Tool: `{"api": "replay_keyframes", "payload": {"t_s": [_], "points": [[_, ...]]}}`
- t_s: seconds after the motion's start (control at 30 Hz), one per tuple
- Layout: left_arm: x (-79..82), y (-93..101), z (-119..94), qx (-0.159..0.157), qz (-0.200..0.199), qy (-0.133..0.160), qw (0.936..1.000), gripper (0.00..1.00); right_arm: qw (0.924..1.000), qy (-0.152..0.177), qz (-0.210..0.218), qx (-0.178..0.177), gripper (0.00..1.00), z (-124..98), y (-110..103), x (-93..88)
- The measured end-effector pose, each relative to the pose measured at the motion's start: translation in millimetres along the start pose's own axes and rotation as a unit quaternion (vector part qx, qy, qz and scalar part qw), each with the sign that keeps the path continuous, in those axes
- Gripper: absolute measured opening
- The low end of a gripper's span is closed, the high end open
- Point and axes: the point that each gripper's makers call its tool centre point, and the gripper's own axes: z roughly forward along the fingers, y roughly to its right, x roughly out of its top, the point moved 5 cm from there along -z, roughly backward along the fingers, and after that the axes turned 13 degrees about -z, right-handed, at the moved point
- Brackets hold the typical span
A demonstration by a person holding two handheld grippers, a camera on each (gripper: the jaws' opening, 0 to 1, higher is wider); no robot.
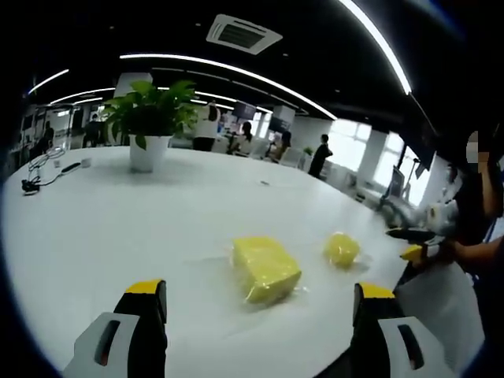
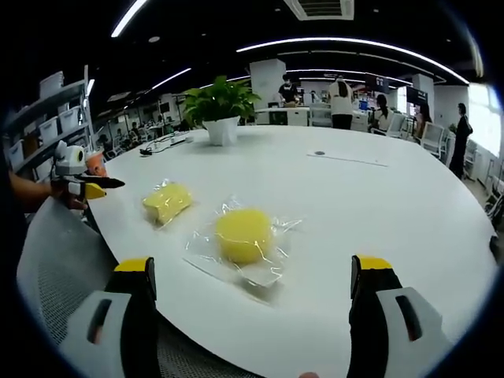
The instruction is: Compare the silicone blocks by pressing each to a similar depth, holding the contact briefly, and releasing to observe deformation and rebound differences across the visible hardness samples.
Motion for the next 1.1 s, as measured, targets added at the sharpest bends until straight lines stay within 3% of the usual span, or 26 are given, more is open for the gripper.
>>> {"api": "replay_keyframes", "payload": {"t_s": [0.07, 0.1, 0.17, 0.27, 0.4, 0.5, 0.6, 0.73, 0.83, 1.0, 1.07, 1.1], "points": [[-0.8, -1.6, 2, -0.007, -0.005, -0.018, 0.9998, 1.0, 1.0, 0.001, -0.001, -0.002, 0.96, 0, 1, 0.4], [0.2, -7.9, 4, 0.005, 0.002, -0.028, 0.9996, 1.0, 1.0, 0.001, -0.003, -0.003, 0.96, 0, 1, 0.7], [5.0, -15.3, 7, 0.004, -0.004, -0.028, 0.9996, 1.0, 1.0, 0.002, -0.004, -0.001, 0.96, 1, 1, 1.3], [21.9, -20.2, 10, -0.011, -0.049, -0.019, 0.9985, 1.0, 1.0, 0.002, -0.008, 0.003, 0.96, 2, 0, 1.7], [34.7, -23.2, 19, -0.031, -0.107, -0.038, 0.993, 1.0, 1.0, 0.005, -0.005, 0.001, 0.96, 1, 2, 1.7], [50.6, -30.7, 29, -0.041, -0.13, -0.025, 0.9903, 1.0, 1.0, 0.008, -0.002, -0.002, 0.96, 1, 2, 2.0], [57.5, -34.3, 38, -0.048, -0.155, -0.031, 0.9863, 1.0, 1.0, 0.009, -0.004, -0.002, 0.96, 1, 2, 2.4], [57.5, -40.1, 54, -0.066, -0.164, -0.072, 0.9816, 0.98, 1.0, 0.01, -0.001, -0.002, 0.96, 1, 2, 2.5], [57.1, -45.1, 65, -0.062, -0.164, -0.085, 0.9808, 0.93, 0.9999, 0.011, -0.001, -0.002, 0.96, 1, 2, 3.0], [46.5, -53.3, 85, -0.056, -0.181, -0.125, 0.9739, 0.83, 0.9999, 0.011, 0.0, -0.003, 0.96, 1, 2, 3.3], [41.4, -56.7, 88, -0.048, -0.179, -0.14, 0.9727, 0.75, 0.9999, 0.012, 0.001, -0.003, 0.96, 1, 2, 3.2], [37.3, -57.9, 91, -0.044, -0.184, -0.152, 0.9701, 0.66, 0.9999, 0.012, 0.002, -0.003, 0.96, 1, 2, 3.2]]}}
